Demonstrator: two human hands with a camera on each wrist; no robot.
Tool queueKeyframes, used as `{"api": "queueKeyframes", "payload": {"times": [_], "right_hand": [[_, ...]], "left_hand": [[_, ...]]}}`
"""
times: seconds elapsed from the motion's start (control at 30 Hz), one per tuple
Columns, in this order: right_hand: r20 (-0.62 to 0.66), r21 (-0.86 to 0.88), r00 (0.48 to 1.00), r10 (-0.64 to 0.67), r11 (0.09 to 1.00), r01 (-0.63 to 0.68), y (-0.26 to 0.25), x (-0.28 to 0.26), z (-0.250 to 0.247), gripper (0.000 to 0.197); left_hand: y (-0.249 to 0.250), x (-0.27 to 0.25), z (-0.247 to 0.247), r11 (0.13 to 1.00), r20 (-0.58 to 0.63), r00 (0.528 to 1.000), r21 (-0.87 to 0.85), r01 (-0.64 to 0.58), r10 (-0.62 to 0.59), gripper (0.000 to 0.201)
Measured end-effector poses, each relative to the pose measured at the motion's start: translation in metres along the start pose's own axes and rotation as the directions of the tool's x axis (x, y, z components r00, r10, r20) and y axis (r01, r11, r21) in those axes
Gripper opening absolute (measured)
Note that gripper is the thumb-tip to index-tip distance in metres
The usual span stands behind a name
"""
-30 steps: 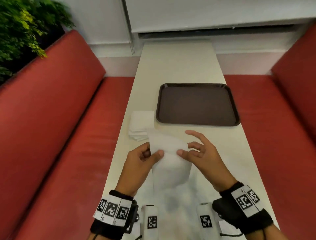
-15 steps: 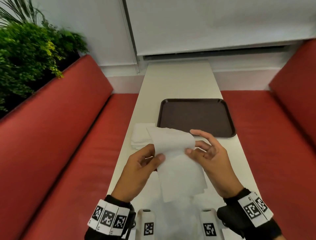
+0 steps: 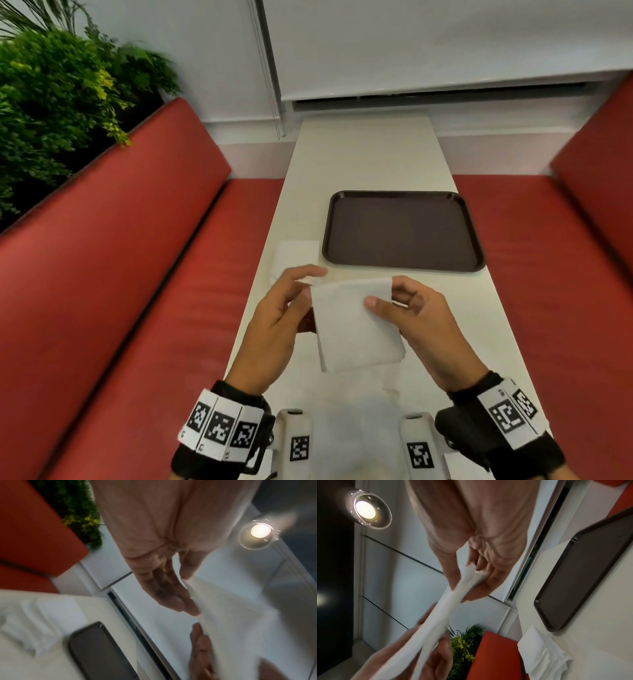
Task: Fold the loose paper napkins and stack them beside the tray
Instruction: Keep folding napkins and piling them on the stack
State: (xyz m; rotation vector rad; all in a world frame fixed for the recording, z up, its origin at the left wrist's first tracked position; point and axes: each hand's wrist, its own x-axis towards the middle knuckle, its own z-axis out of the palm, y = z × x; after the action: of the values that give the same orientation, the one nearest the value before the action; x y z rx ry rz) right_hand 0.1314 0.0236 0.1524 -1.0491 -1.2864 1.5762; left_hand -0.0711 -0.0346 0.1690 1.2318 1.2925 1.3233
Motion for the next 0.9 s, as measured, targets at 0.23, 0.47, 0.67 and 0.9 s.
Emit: {"api": "queueKeyframes", "payload": {"times": [0.23,0.47,0.67,0.9], "right_hand": [[-0.12,-0.01,0.992,0.041,0.999,-0.042,0.024,0.024,0.019,0.025],[-0.231,-0.043,0.96,0.157,0.984,-0.171,0.082,0.059,0.044,0.007],[-0.191,-0.399,0.948,0.254,0.862,-0.311,0.153,0.08,0.066,0.013],[-0.115,-0.892,0.988,0.104,0.427,-0.149,0.202,0.099,0.085,0.057]], "left_hand": [[-0.038,0.009,-0.011,0.972,-0.054,0.971,-0.019,0.234,-0.235,0.013],[-0.09,0.078,-0.077,0.93,-0.213,0.91,0.019,0.368,-0.356,0.01],[-0.131,0.169,-0.121,0.917,-0.222,0.902,0.066,0.393,-0.37,0.015],[-0.175,0.194,-0.144,0.721,-0.359,0.885,0.523,0.454,-0.296,0.032]]}}
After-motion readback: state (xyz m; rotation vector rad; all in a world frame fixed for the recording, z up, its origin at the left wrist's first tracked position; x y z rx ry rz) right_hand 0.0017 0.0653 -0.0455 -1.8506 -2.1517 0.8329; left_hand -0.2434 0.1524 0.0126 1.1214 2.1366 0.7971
